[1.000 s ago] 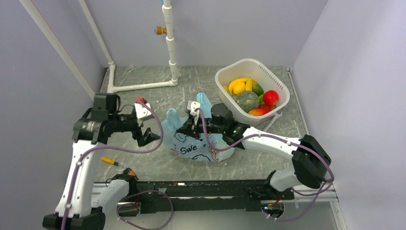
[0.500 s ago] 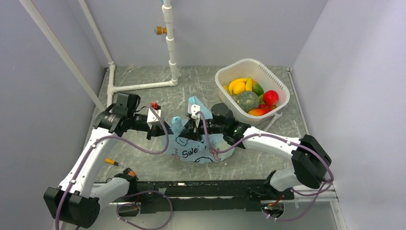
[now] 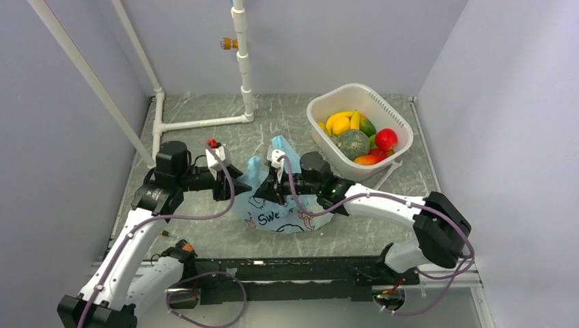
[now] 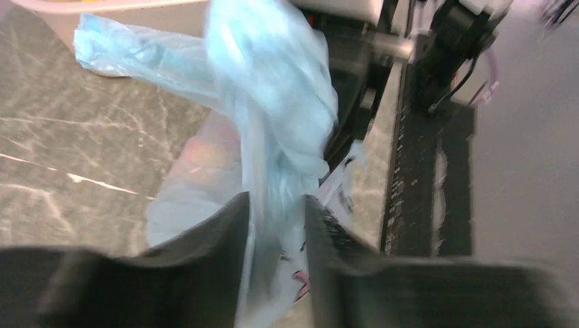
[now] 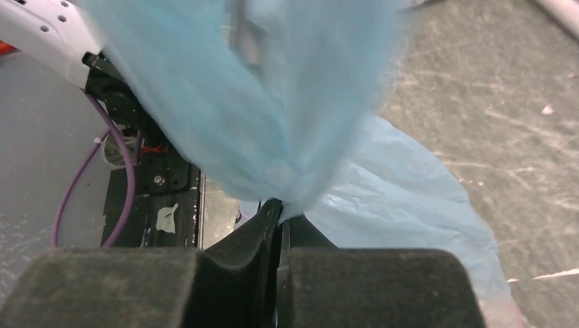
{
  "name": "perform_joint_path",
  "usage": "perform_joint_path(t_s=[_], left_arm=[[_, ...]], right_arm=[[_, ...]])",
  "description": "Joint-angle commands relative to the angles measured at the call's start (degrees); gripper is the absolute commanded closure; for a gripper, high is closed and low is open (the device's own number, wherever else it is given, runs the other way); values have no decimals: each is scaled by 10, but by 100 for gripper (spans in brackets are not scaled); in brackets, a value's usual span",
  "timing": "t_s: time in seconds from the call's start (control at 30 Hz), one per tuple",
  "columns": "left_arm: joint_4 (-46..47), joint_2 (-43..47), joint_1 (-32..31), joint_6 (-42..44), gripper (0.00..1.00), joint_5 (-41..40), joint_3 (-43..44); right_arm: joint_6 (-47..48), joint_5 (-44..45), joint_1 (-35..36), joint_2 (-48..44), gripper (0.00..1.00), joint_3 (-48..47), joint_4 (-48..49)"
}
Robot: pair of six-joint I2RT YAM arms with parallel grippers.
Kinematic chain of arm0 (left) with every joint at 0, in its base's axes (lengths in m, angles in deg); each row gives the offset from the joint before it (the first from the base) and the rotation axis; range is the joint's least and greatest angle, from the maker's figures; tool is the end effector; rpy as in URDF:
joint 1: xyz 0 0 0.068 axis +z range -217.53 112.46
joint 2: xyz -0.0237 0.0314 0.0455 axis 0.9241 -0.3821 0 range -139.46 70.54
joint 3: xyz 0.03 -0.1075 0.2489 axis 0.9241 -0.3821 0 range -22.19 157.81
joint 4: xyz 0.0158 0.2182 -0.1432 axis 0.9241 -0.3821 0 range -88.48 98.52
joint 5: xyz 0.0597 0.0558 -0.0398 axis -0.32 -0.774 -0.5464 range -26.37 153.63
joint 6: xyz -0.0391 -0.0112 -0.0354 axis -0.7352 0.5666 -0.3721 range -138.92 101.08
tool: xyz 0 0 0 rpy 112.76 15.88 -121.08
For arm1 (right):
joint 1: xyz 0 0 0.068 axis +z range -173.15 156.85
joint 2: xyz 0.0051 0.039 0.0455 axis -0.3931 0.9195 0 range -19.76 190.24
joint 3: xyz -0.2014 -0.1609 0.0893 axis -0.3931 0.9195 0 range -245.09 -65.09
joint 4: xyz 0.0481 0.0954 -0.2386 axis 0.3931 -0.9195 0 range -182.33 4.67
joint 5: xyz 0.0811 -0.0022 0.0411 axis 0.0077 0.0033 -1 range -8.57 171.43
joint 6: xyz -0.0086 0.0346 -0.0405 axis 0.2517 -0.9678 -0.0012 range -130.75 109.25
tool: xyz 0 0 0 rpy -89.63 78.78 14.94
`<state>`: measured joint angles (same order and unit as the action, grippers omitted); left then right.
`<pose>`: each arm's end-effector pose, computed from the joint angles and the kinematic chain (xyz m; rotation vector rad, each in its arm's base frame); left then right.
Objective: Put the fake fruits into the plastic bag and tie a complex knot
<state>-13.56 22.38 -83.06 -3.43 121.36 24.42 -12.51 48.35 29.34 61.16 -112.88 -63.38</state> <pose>0.1612 -0.0760 0.3263 1.0996 1.5513 -0.9866 0.1784 0.2642 0.2703 -1.1928 1.4691 1.1747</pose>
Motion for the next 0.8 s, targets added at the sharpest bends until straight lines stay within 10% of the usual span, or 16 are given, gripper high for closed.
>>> perform_joint_path(t_s=[0.0,0.1,0.17,0.4,0.5,0.57,0.7,0.77], left_arm=[[-72,4,-3,29,37,4,72],[-178,-27,-3,126,5,19,159],[-247,-74,-9,190,1,33,211],[-388,-160,-43,319,19,30,317],[-368,-159,-54,292,57,24,304],[-335,-153,-54,233,97,14,291],[-169,-87,-54,-2,100,-80,215],[-91,-50,-54,-95,100,-135,173]], right_arm=[[7,2,3,13,100,-4,50],[29,-28,1,2,100,5,50],[44,-44,2,-1,100,8,49],[100,-63,2,1,100,0,21],[104,-55,2,-6,97,-4,12],[93,-27,1,-16,73,-5,7],[-39,94,6,-36,2,-17,16],[-94,149,18,-30,0,-36,19]])
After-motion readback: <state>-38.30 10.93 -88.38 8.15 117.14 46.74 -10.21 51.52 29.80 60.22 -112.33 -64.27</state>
